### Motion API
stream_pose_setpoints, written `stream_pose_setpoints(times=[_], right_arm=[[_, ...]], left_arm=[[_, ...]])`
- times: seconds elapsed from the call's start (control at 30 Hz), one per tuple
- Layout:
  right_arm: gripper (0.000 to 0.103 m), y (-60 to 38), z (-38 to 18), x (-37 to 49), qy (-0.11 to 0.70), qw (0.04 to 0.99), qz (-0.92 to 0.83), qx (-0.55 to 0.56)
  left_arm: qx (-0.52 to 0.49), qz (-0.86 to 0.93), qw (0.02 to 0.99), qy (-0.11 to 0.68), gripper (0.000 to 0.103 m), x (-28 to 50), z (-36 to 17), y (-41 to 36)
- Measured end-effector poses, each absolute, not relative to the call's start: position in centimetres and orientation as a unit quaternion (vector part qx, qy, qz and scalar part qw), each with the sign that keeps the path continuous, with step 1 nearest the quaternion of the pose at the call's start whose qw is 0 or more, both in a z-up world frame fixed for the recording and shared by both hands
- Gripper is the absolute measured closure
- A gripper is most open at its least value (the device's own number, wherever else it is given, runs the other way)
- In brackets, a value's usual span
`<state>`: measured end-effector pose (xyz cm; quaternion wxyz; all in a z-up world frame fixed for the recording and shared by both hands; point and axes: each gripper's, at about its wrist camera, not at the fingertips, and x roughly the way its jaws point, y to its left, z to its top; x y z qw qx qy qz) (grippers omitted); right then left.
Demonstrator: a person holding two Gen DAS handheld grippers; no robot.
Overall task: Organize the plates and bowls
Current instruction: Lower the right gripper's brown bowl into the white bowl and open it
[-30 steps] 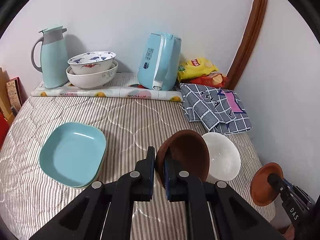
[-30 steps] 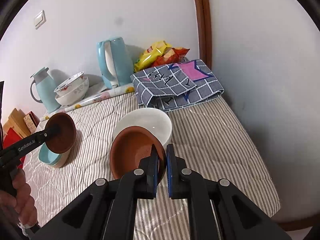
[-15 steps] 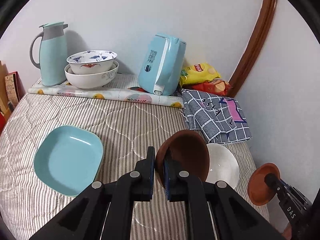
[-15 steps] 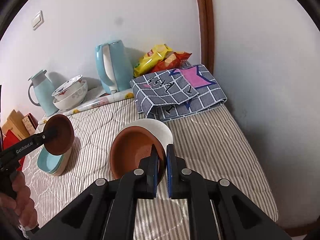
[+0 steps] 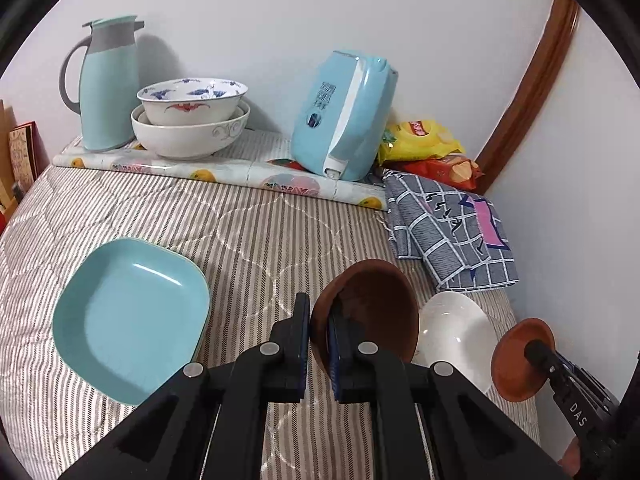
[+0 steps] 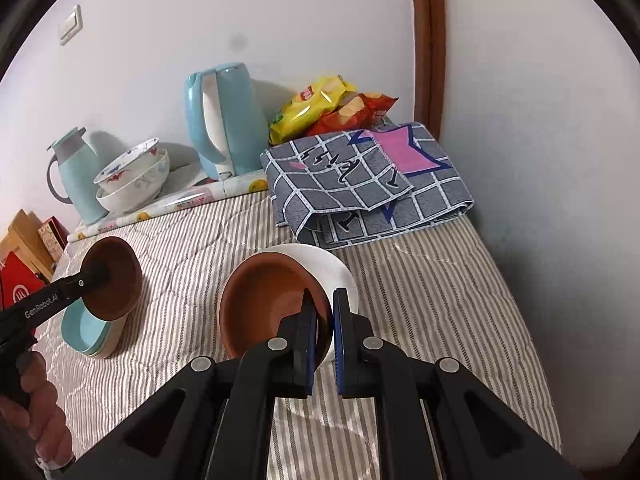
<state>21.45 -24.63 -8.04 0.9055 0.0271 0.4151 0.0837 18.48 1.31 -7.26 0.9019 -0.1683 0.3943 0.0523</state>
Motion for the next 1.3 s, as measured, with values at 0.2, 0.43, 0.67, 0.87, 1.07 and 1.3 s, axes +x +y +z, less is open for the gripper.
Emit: stream_pose_setpoints(times=[0.2,0.43,0.67,0.87,1.07,1.3], right_arm=[[0.095,-23.7,-9.6,23.1,0.431,0.898,0.083,0.018],[0.095,-22.7,-11.5,24.4,0.451,0.889,0.082,0.005],[0.095,-21.9,-13.0,25.3,0.467,0.88,0.084,-0.002],[0.095,-21.6,-14.2,26.2,0.482,0.872,0.081,-0.005],[0.095,-21.2,-14.9,26.8,0.492,0.867,0.083,-0.004],[0.095,-21.3,-15.3,27.3,0.497,0.864,0.08,-0.009]], left_arm=[[-0.17,0.053,0.898,0.403,0.094,19.4,-8.2,1.6],[-0.175,0.052,0.896,0.406,0.094,20.1,-8.8,2.0],[-0.177,0.049,0.893,0.411,0.094,20.8,-9.6,2.2],[-0.177,0.049,0.891,0.416,0.094,21.3,-10.2,2.2],[-0.178,0.05,0.889,0.419,0.094,21.6,-10.5,2.2],[-0.18,0.05,0.886,0.424,0.094,22.0,-11.0,2.0]])
